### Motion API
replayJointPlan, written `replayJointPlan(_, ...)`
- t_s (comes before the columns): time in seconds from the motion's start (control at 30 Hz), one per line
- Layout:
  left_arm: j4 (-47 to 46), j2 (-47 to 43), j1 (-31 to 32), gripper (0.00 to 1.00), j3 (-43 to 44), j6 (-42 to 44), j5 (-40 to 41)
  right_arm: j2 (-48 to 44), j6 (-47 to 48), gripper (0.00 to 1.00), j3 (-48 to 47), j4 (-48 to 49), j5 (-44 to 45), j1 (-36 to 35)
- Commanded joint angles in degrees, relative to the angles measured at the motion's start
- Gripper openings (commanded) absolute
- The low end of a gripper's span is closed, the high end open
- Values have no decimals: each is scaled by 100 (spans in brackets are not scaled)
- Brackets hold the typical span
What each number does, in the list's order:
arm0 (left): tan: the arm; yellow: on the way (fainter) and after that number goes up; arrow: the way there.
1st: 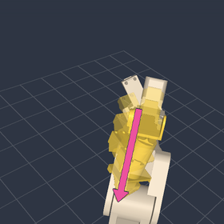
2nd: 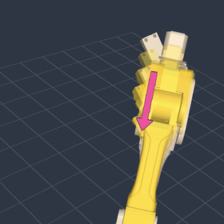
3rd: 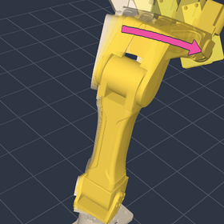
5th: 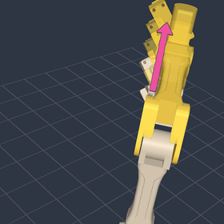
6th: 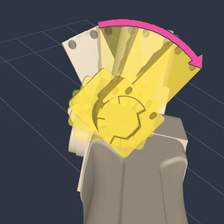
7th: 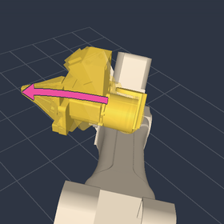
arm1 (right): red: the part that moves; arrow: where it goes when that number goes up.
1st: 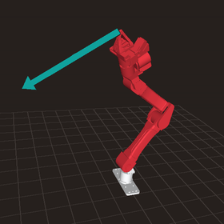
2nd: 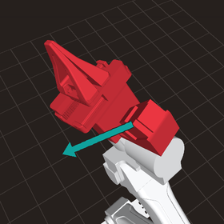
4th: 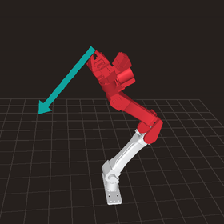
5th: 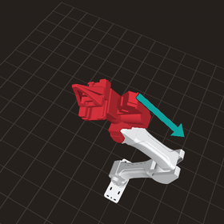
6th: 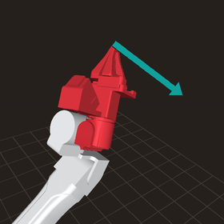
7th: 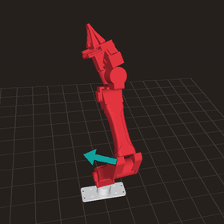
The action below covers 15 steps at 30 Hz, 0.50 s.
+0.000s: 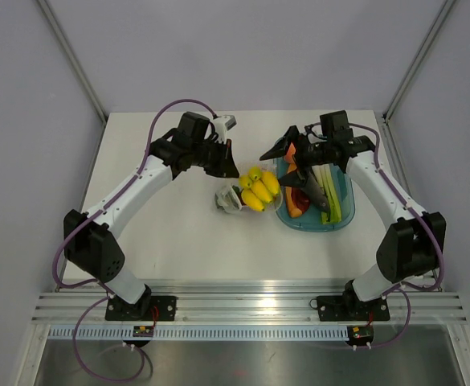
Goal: Place the food in the zip-top bag and seal the zipper
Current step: Place the fake fruit in the zipper food storage bag.
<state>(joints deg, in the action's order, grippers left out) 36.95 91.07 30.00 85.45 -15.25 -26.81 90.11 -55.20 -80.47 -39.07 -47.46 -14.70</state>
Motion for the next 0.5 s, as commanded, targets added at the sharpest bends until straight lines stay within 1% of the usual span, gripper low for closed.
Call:
replayJointPlan(0.0, -285, -239, 15, 0, 7, -31, -237, -274, 44, 99, -250, -109, -61, -51)
replayJointPlan(0.13, -285, -230, 15, 0, -11, -49, -220, -309, 149, 100, -250, -118, -79, -51)
replayJointPlan(0.23, -267, -230, 15, 0, -28, -49, -193, -458, 474, 97, -338, -364, 201, -59)
replayJointPlan(0.27, -267, -230, 15, 0, -28, -57, -185, -520, 640, 95, -347, -469, 272, -59)
replayJointPlan(0.3, -267, -230, 15, 0, -37, -75, -184, -660, 860, 87, -356, -540, 481, -59)
replayJointPlan(0.33, -267, -221, 6, 0, -37, -92, -176, -739, 862, 79, -364, -627, 631, -77)
replayJointPlan(0.37, -267, -221, 6, 0, -28, -110, -150, -818, 1149, 71, -399, -828, 816, -103)
replayJointPlan(0.4, -258, -221, 15, 0, -20, -128, -141, -958, 1308, 68, -434, -961, 1340, -216)
replayJointPlan(0.43, -241, -221, 15, 0, -20, -180, -149, -1038, 1588, 66, -452, -1084, 1615, -305)
replayJointPlan(0.47, -241, -212, 15, 0, -2, -207, -106, -1117, 1713, 66, -452, -1277, 1896, -410)
